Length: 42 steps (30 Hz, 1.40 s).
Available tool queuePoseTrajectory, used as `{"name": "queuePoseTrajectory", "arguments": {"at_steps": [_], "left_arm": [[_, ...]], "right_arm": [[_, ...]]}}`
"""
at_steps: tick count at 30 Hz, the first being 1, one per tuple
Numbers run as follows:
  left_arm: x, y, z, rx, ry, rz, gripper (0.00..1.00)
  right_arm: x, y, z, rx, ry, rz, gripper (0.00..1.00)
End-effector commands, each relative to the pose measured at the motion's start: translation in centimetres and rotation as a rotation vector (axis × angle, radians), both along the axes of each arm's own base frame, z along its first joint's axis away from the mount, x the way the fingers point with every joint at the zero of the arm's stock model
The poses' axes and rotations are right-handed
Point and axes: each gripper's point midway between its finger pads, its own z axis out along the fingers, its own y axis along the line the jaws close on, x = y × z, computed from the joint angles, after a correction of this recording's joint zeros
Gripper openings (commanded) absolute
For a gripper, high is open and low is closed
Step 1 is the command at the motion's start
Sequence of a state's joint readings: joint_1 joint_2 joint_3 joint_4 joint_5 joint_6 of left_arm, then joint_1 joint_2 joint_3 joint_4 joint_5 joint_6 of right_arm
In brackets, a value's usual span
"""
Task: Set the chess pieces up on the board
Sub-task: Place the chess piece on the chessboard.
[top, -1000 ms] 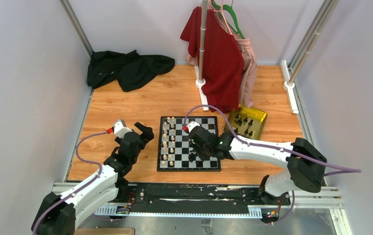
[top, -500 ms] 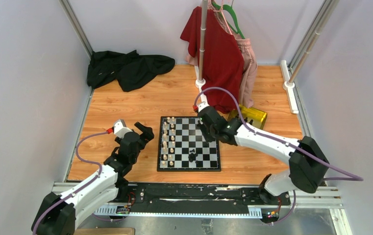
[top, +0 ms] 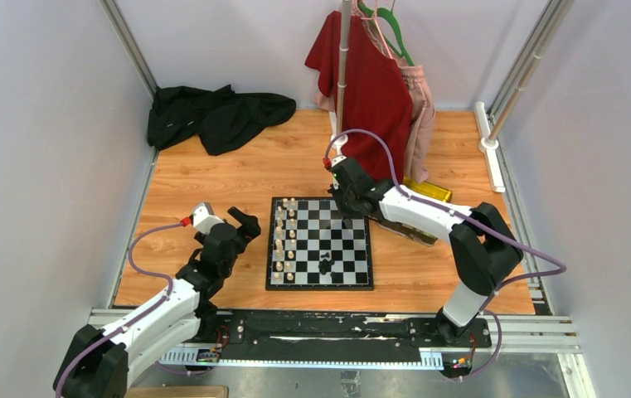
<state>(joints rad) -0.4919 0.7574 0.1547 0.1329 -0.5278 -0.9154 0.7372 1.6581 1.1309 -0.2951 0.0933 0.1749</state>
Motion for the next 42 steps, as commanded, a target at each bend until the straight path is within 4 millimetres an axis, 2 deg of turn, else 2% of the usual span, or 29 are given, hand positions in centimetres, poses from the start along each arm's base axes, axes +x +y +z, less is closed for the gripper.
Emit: {"name": "queuePoseTrajectory", "arguments": {"at_steps": [1,21,32,42], "left_arm": [[0.3,0.6,0.5,0.009,-0.026,0.028,1.0],[0.2,0.7,0.0,0.017,-0.015,0.033,1.0],[0.3,0.8,-0.3,0.023,-0.009,0.035,1.0],[0.4,0.6,-0.4,0.019,-0.007,0.032,1.0]], "right_arm": [[1.4,0.2,0.4,0.019,-0.008,0.002,0.0],[2.8,-0.9,-1.8,0.028,0.039,-0.027,0.0],[3.5,-1.3,-2.1,0.023,0.041,-0.038,0.0],[3.1,-1.1,-2.3,0.041,0.072,-0.021,0.0]]}}
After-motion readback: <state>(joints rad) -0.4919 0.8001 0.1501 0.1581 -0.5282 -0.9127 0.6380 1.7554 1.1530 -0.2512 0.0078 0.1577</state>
